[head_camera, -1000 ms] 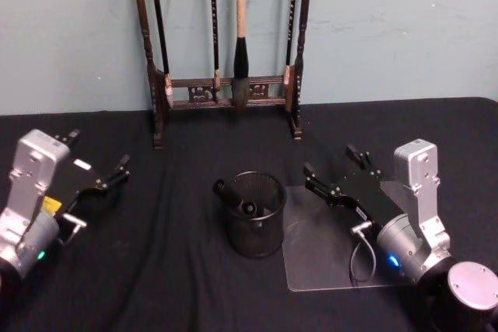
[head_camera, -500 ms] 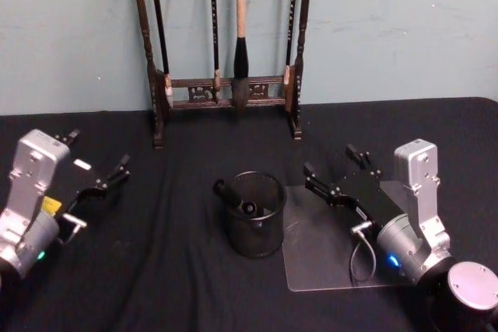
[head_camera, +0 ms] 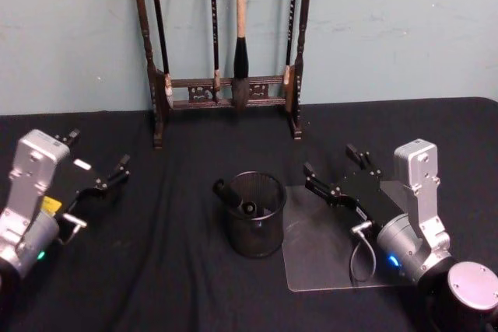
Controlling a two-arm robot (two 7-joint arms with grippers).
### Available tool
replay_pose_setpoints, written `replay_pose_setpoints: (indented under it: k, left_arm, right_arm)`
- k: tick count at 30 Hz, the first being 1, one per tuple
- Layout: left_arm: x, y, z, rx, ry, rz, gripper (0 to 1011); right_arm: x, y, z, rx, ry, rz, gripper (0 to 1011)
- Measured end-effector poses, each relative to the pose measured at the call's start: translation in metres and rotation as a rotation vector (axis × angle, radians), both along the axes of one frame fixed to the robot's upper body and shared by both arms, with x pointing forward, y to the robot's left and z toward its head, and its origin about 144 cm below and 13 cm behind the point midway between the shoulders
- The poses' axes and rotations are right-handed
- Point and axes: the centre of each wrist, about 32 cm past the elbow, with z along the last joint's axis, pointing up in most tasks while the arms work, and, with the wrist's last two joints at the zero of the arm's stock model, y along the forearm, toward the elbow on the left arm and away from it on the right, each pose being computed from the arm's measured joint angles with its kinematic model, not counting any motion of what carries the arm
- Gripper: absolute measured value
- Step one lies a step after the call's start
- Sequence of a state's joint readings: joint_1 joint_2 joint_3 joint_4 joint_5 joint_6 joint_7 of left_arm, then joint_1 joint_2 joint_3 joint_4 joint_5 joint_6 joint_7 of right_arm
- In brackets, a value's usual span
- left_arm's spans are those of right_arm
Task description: Pick up the water-based marker from the table and place it into the pen holder.
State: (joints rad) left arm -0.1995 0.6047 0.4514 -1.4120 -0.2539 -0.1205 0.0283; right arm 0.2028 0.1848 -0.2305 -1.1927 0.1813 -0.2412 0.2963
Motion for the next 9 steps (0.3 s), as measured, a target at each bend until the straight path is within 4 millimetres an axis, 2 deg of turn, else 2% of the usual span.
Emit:
replay_pose_setpoints:
  k: [9]
  left_arm:
    - [0.0000,0.0000,0.0000,0.000,0.000,0.000,1009]
  right_arm:
    - [0.0000,0.0000,0.0000,0.000,0.000,0.000,1002]
